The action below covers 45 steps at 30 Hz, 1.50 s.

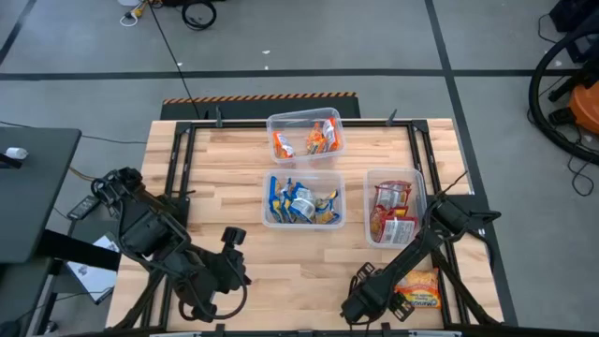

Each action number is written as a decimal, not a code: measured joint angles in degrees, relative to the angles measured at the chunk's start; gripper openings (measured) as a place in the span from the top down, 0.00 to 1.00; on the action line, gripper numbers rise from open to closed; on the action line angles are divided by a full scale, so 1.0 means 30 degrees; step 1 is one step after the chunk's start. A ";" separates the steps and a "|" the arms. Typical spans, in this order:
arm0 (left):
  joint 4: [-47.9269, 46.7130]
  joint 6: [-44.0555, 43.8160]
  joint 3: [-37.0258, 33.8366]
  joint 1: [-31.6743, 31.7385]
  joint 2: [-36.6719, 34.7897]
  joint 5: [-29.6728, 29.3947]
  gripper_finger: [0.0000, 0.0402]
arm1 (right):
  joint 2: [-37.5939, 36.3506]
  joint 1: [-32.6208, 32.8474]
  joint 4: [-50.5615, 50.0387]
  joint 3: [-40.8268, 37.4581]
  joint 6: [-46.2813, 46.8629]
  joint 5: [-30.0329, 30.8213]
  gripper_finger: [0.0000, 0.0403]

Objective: Sort Maruchan noodles
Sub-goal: Put the orange noodle pack into the top transparent bin

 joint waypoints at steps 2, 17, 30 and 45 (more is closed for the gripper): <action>-0.0005 -0.0330 0.0000 -0.0041 0.0000 -0.0435 0.98 | 0.0191 -0.0006 -0.0177 -0.0441 -0.0520 -0.0507 0.49; -0.1166 -0.1421 0.0000 0.0209 0.0029 -0.3240 0.98 | -0.0083 0.0265 -0.0146 -0.3305 -0.3375 -0.1829 0.62; -0.1406 -0.1428 0.0000 0.0720 0.0029 -0.4950 0.96 | -0.0014 0.0091 -0.0114 -0.3218 -0.4228 -0.1160 0.91; -0.5232 -0.2400 0.0000 0.2477 -0.0049 -0.4846 0.98 | -0.1832 -0.1798 -0.5971 0.6086 -0.3235 0.4360 0.97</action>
